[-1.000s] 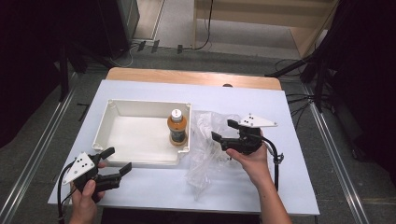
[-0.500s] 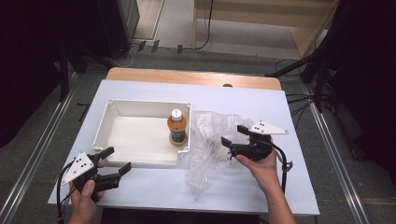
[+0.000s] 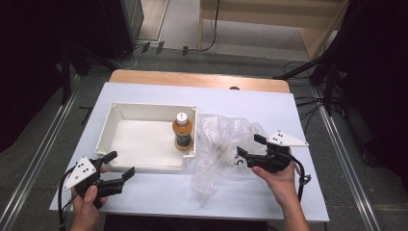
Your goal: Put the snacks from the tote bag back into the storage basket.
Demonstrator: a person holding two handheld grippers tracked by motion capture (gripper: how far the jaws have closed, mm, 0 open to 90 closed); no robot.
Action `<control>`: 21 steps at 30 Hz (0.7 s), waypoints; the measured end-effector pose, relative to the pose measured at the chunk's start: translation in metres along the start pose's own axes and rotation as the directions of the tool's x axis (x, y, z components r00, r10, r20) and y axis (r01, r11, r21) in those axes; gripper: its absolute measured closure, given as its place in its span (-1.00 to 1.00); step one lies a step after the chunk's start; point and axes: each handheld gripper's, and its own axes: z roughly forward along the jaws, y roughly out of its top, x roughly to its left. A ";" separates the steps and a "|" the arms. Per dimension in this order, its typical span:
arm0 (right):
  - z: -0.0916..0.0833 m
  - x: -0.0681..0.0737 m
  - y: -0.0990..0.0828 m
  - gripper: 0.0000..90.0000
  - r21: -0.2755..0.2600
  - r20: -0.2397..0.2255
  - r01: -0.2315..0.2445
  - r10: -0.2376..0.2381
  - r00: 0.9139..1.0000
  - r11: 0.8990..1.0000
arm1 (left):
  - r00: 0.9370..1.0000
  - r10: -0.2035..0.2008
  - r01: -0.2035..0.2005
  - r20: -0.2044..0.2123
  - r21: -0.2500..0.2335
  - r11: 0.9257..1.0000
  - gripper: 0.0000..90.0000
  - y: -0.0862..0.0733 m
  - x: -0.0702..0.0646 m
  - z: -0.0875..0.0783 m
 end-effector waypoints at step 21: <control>-0.042 -0.018 -0.020 -0.68 -0.090 0.051 -0.050 0.055 0.997 0.995 | 1.000 0.008 -0.008 0.005 0.009 1.000 -0.76 0.000 -0.001 0.001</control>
